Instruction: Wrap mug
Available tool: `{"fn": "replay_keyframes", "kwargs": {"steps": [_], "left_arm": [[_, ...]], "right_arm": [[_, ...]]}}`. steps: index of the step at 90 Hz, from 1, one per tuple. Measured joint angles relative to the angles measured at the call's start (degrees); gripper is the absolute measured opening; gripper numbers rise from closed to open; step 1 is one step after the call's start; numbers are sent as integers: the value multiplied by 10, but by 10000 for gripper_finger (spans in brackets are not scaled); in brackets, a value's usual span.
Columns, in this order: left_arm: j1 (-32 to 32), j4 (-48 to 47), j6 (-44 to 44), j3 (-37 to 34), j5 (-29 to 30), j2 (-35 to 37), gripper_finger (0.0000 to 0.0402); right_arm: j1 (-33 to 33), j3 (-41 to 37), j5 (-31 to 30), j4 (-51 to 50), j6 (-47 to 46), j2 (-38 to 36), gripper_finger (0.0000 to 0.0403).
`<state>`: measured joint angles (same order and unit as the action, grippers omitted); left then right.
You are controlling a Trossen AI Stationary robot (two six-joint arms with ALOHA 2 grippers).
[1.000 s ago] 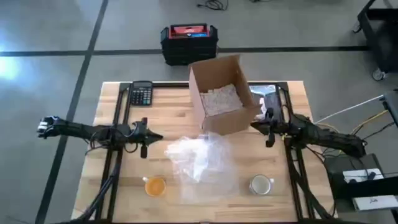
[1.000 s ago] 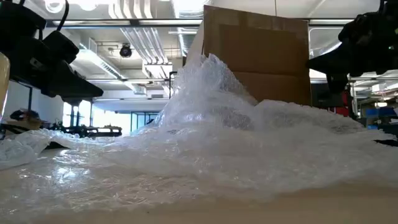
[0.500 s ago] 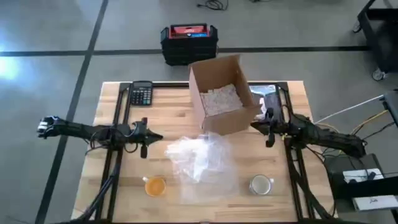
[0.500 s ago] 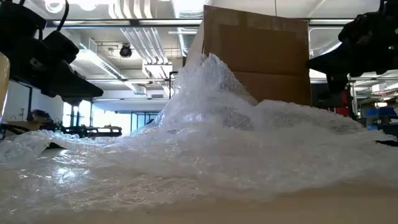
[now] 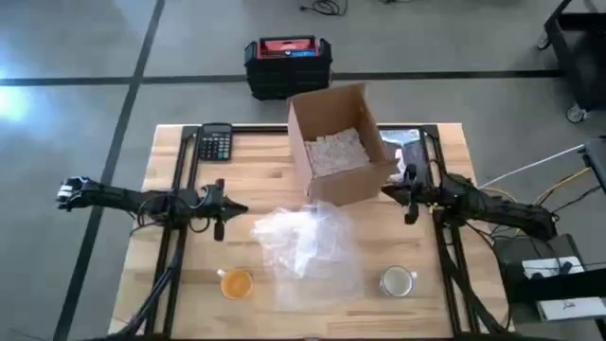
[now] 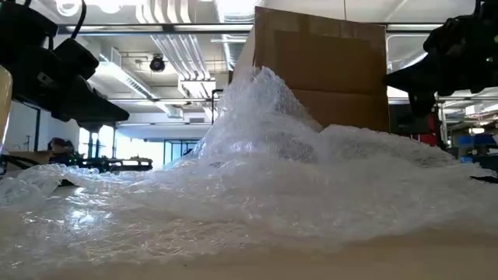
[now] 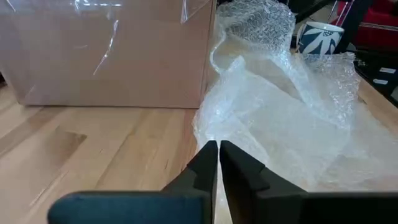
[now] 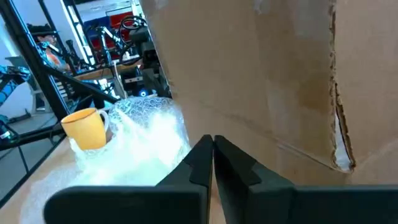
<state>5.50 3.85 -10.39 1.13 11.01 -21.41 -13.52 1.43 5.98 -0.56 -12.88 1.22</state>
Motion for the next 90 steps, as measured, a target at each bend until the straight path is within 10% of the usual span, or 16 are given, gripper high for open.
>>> {"fn": "replay_keyframes", "kwargs": {"steps": [90], "left_arm": [[0, 0, 0, 0, 0, 0, 7]], "right_arm": [[0, 0, 0, 0, 0, 0, 0]]}}
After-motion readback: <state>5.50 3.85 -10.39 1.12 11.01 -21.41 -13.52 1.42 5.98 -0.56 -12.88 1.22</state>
